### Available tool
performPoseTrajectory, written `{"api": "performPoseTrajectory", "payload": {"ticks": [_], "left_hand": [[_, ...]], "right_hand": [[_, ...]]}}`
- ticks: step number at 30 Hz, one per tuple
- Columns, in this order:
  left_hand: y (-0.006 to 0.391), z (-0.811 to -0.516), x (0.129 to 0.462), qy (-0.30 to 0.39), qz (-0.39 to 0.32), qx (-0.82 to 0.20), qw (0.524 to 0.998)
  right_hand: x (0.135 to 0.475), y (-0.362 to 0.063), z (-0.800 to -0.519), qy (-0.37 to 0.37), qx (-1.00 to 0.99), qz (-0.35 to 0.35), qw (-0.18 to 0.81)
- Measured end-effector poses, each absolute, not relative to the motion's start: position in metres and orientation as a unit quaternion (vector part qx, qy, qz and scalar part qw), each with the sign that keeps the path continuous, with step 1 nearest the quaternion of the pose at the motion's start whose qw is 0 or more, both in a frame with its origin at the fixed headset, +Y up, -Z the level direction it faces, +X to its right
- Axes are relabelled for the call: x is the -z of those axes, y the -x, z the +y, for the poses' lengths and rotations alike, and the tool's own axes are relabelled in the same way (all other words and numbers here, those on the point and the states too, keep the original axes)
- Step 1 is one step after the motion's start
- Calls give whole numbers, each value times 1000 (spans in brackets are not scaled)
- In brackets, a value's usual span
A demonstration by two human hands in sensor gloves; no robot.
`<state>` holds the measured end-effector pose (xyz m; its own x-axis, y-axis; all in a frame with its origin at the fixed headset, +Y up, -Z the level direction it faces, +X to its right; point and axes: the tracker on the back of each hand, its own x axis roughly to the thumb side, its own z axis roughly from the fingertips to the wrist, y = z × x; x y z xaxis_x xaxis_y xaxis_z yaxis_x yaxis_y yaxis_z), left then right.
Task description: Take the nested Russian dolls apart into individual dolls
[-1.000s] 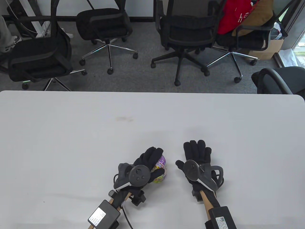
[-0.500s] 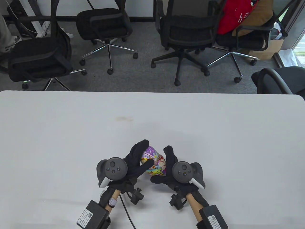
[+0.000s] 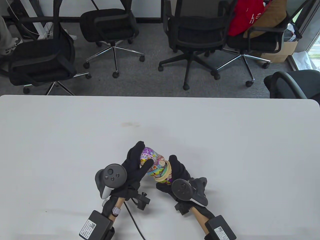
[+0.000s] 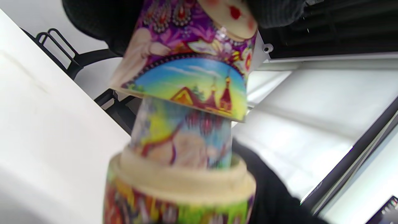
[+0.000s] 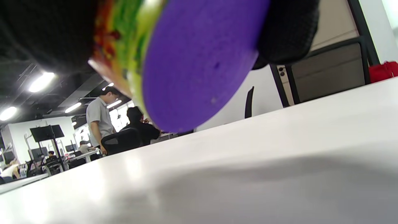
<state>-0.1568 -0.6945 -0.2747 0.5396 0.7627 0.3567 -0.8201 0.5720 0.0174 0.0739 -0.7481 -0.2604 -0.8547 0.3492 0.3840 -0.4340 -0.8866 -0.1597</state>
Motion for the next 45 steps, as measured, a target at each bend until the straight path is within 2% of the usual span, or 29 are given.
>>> {"api": "performPoseTrajectory", "payload": {"ticks": [6,10,15,19,33,38,41,45], "left_hand": [[185,-686,277,-115,-106,-443,883],[201,-693,281,-114,-48,-358,926],[218,-719,291,-70,13,-258,964],[227,-735,297,-33,42,-234,971],[245,-765,303,16,86,-224,971],[246,-763,302,27,88,-217,972],[243,-752,301,10,86,-210,974],[236,-726,295,-49,56,-242,967]], "right_hand": [[267,-88,-751,-160,-955,-111,223],[269,-97,-748,-147,-947,-115,260],[269,-106,-744,-132,-933,-115,315],[270,-110,-743,-126,-927,-118,332],[269,-114,-743,-119,-928,-128,331],[268,-113,-743,-118,-928,-128,329],[267,-112,-743,-119,-930,-128,324],[268,-110,-746,-124,-931,-118,323]]}}
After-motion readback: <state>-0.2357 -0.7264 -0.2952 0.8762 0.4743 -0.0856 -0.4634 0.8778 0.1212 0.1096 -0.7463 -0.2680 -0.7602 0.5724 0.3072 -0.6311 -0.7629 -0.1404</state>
